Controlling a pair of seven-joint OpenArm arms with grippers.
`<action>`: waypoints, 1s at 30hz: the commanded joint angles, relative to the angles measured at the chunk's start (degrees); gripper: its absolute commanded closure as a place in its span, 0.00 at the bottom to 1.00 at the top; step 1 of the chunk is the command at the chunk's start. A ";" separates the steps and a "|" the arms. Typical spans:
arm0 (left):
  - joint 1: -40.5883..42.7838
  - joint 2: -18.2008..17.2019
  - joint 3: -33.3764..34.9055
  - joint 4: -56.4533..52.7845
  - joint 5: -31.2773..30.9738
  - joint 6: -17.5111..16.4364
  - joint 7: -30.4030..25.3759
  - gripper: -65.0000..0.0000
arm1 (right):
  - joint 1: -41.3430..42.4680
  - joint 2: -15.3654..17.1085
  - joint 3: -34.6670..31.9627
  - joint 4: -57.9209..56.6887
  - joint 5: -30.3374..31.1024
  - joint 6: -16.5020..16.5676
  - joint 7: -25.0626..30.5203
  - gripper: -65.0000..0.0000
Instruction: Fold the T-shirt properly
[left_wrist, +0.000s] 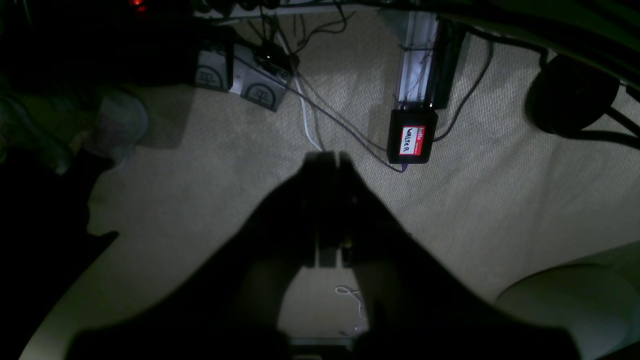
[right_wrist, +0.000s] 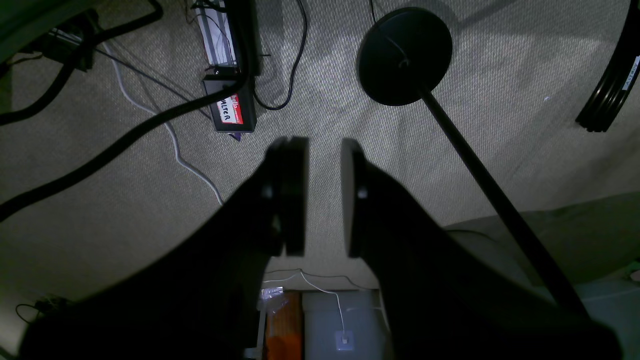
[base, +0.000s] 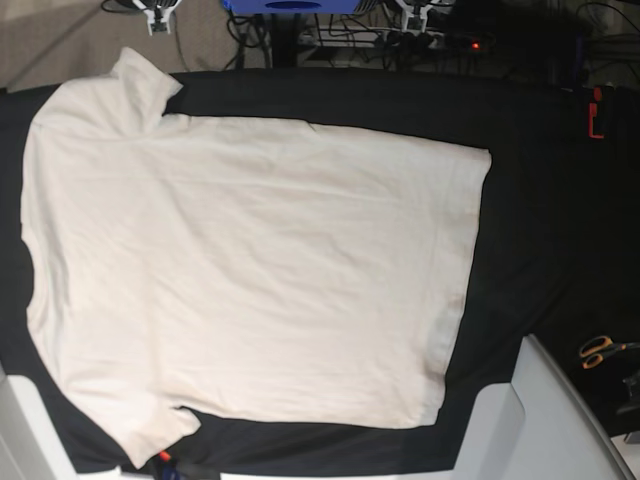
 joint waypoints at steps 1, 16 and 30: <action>0.58 -0.16 0.16 0.03 -0.05 0.36 -0.17 1.00 | -0.43 0.16 0.17 0.07 -0.27 -0.43 0.15 0.83; 0.84 -0.16 0.16 -0.06 -0.14 0.36 0.00 0.87 | 0.89 -0.02 0.08 0.42 -0.27 -0.43 -7.58 0.33; 1.11 -0.16 0.16 -0.41 -0.14 0.36 0.00 1.00 | 0.72 0.24 -0.01 0.33 -0.36 -0.43 -7.58 0.94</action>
